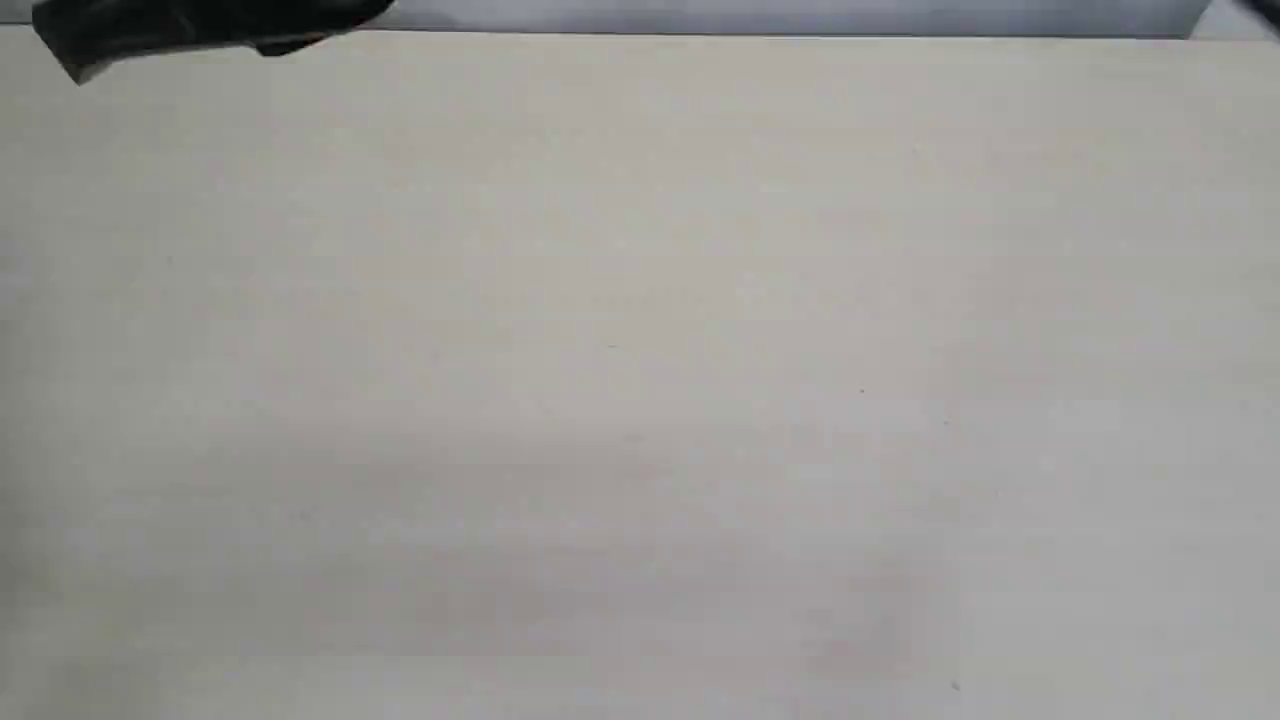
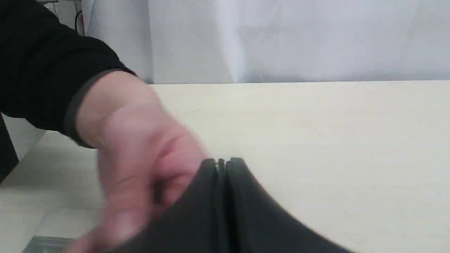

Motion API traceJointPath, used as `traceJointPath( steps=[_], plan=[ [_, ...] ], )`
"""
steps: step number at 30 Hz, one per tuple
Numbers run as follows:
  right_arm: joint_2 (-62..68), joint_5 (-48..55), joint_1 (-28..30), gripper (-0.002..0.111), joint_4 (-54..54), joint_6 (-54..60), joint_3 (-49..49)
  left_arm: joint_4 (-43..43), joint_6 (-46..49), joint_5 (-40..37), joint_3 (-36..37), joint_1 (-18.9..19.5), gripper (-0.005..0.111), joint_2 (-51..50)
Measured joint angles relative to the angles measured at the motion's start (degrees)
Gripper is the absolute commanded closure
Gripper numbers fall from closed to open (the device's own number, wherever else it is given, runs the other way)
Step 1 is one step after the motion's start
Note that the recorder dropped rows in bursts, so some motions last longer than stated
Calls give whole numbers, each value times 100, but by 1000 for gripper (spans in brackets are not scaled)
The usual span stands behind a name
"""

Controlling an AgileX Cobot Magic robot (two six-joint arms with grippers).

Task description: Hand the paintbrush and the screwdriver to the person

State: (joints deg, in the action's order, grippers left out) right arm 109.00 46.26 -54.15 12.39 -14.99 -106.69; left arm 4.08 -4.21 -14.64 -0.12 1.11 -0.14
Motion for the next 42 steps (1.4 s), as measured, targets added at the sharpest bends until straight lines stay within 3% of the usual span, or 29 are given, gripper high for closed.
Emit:
traceJointPath(
  steps=[10, 17, 27, 37, 42],
  plan=[
    [-1914, -2290, -909, 104, 248, 23, 2751, 0, 0, 0, 0, 0, 107, 0],
    [-2509, -3255, -1539, 104, 359, 36, 4479, 0, 0, 0, 0, 0, 107, 0],
    [-2985, -3065, -1862, 104, 239, -754, 5658, 0, 0, 0, 0, 0, 107, 0],
    [-2985, -1935, -1817, 104, 323, -981, 5796, 0, 0, 0, 0, 0, 107, 0],
    [-3131, -1874, -1731, 104, 1151, -1718, 5923, 0, 0, 0, 0, 0, 107, 0]
  ],
)
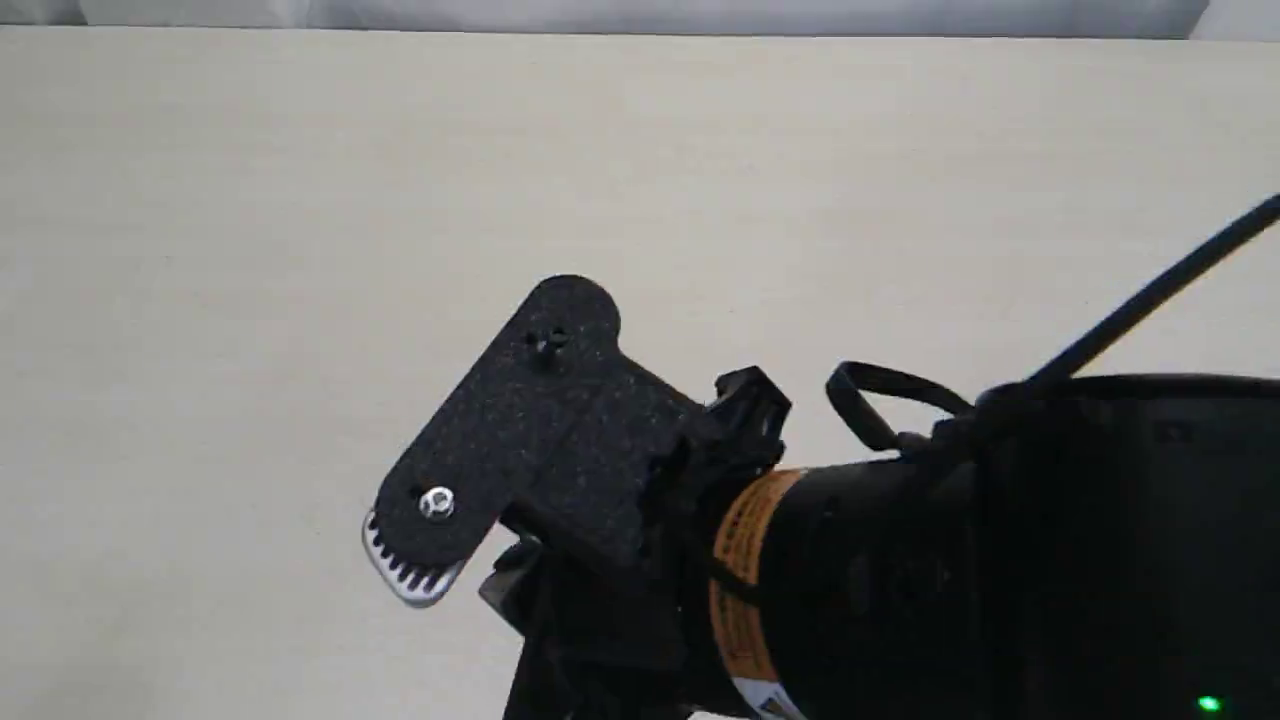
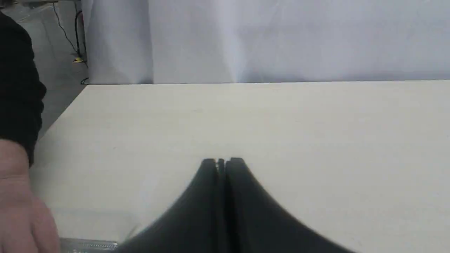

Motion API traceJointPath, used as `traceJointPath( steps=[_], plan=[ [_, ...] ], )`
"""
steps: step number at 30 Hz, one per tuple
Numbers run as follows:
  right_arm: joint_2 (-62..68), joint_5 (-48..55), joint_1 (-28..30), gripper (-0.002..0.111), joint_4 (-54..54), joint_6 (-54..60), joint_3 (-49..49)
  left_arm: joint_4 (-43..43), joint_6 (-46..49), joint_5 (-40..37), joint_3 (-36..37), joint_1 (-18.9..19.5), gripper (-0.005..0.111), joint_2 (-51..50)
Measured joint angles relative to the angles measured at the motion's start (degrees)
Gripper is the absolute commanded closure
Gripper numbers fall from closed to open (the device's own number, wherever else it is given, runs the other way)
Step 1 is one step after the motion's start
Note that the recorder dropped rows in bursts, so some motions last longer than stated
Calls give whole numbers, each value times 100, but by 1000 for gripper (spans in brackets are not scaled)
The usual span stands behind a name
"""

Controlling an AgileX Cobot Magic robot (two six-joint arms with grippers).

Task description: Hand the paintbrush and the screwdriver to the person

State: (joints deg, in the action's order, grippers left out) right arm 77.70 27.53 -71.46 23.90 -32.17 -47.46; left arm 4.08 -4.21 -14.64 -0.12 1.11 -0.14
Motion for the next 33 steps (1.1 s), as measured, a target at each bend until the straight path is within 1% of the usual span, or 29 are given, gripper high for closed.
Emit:
traceJointPath(
  steps=[3, 8, 11, 13, 16, 19, 24, 28, 30, 33],
  plan=[
    [-322, -365, 0, 104, 870, -686, 224, 0, 0, 0, 0, 0, 107, 0],
    [-1339, -1068, 14, 104, 2766, -1911, 801, 0, 0, 0, 0, 0, 107, 0],
    [-1885, -1336, 291, 104, 3548, -2501, 1094, 0, 0, 0, 0, 0, 107, 0],
    [-2238, -1527, 733, 104, 3769, -2770, 1317, 0, 0, 0, 0, 0, 107, 0],
    [-2773, -1964, 1651, 104, 3880, -3050, 1753, 0, 0, 0, 0, 0, 107, 0],
    [-3264, -2610, 2532, 104, 3906, -3136, 2233, 0, 0, 0, 0, 0, 107, 0],
    [-4315, -3747, 4203, 104, 3915, -3173, 3118, 0, 0, 0, 0, 0, 107, 0],
    [-5229, -4518, 5323, 104, 3915, -3230, 3834, 0, 0, 0, 0, 0, 107, 0],
    [-5638, -4746, 5824, 104, 3915, -3373, 4136, 0, 0, 0, 0, 0, 107, 0],
    [-6113, -4915, 6378, 104, 3918, -3527, 4455, 0, 0, 0, 0, 0, 107, 0]
  ],
)
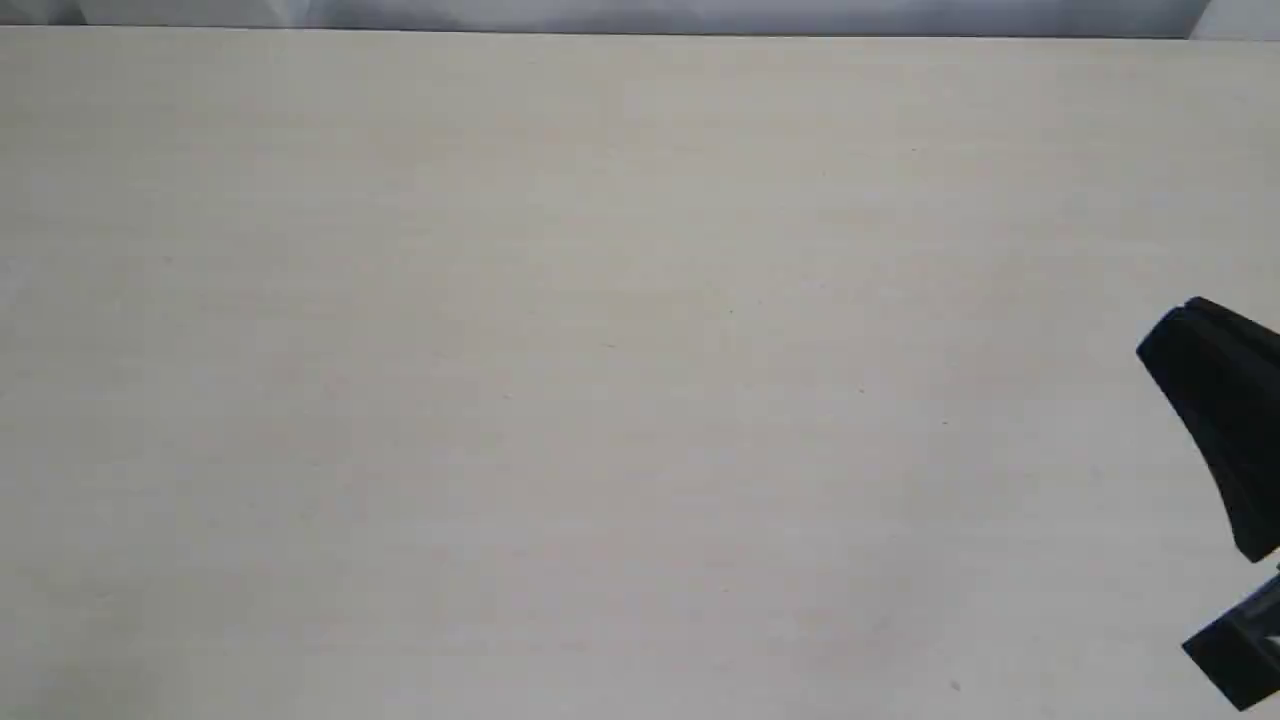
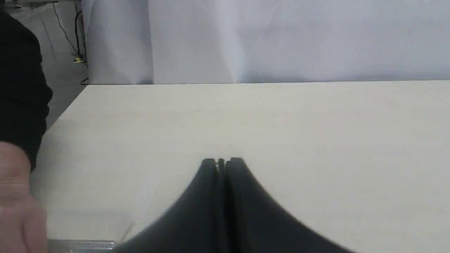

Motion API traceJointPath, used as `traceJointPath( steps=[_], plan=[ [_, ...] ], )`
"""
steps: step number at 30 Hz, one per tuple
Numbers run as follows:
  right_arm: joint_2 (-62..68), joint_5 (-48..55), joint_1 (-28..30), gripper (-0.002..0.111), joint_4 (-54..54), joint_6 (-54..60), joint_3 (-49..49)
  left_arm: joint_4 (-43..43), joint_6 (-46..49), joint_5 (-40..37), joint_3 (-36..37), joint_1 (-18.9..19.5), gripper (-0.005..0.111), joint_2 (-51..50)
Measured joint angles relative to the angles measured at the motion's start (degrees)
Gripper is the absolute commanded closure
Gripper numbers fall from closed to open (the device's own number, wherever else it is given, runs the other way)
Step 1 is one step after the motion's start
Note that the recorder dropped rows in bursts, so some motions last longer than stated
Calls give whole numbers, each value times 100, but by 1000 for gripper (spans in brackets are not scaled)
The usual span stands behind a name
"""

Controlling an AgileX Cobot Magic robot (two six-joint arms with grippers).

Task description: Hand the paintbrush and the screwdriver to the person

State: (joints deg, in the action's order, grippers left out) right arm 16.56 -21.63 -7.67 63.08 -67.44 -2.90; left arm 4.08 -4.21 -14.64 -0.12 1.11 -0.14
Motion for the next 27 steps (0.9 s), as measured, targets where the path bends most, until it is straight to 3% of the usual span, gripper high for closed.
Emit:
traceJointPath(
  steps=[6, 11, 27],
  plan=[
    [-855, -335, 1010, 104, 79, -93, 265, 0, 0, 0, 0, 0, 107, 0],
    [-1265, -430, 1476, 104, 414, -184, 273, 0, 0, 0, 0, 0, 107, 0],
    [-1350, -166, 1543, 104, 682, -248, 273, 0, 0, 0, 0, 0, 107, 0]
  ],
)
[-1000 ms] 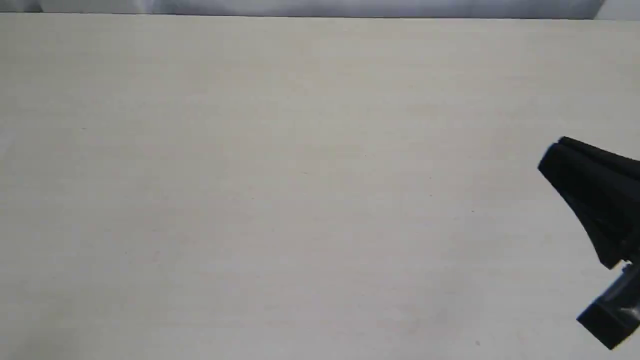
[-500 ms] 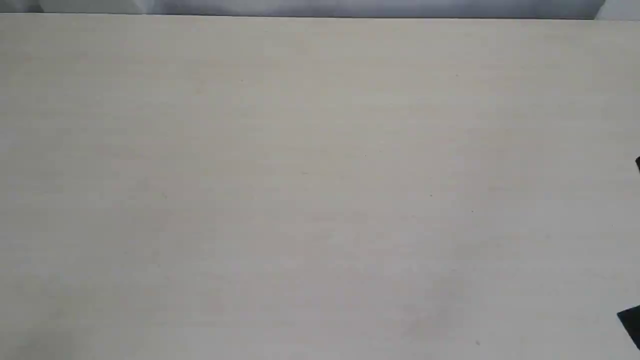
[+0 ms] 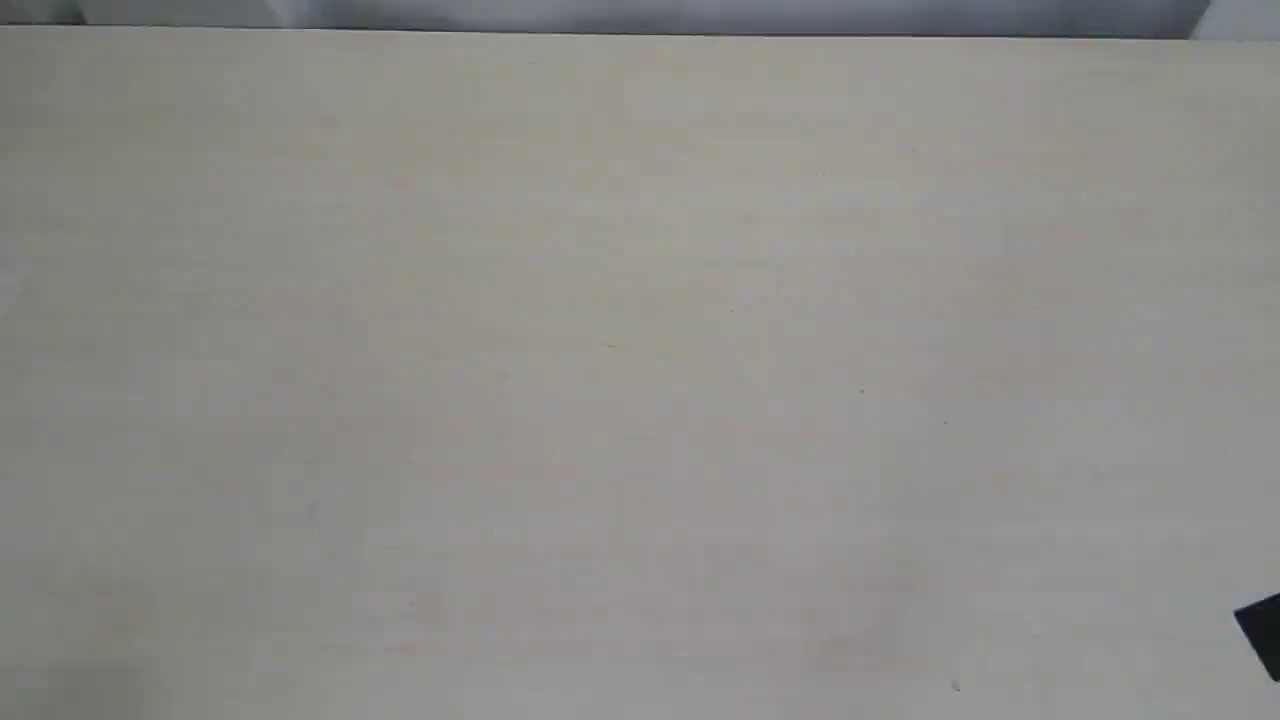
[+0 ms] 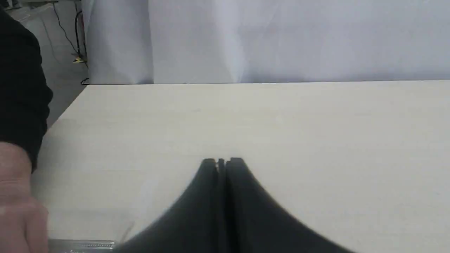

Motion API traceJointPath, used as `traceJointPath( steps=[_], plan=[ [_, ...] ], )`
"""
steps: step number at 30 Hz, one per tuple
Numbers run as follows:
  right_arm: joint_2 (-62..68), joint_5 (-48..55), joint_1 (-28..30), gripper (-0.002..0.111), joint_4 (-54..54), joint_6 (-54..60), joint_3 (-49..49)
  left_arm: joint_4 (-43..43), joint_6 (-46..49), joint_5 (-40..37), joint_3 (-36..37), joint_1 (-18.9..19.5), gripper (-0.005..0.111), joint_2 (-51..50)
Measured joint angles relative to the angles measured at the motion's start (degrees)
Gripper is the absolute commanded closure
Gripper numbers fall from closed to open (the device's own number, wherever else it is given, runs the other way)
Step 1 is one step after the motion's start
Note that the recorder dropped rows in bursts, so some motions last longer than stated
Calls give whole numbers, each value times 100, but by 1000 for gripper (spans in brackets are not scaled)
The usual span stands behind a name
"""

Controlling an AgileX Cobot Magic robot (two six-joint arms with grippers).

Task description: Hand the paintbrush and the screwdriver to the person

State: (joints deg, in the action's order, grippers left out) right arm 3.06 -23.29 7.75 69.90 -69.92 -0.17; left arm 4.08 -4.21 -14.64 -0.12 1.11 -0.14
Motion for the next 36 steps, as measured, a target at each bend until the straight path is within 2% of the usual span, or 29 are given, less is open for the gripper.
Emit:
traceJointPath(
  steps=[7, 14, 16, 19, 24, 26, 30, 36],
  plan=[
    [0, 626, 0, 104, 2, -64, 0, 0, 0, 0, 0, 0, 107, 0],
    [0, 696, 0, 104, -96, 619, 0, 0, 0, 0, 0, 0, 107, 0],
    [0, 743, 0, 104, -550, 1147, 0, 0, 0, 0, 0, 0, 107, 0],
    [0, 994, 0, 104, -1925, 2265, 0, 0, 0, 0, 0, 0, 107, 0],
    [0, 1899, 0, 104, -4771, 4826, 0, 0, 0, 0, 0, 0, 107, 0],
    [0, 2198, 0, 104, -5313, 5472, 0, 0, 0, 0, 0, 0, 107, 0],
    [0, 2619, 0, 104, -5790, 5987, 0, 0, 0, 0, 0, 0, 107, 0],
    [0, 3082, 0, 104, -5879, 6202, 0, 0, 0, 0, 0, 0, 107, 0]
  ],
)
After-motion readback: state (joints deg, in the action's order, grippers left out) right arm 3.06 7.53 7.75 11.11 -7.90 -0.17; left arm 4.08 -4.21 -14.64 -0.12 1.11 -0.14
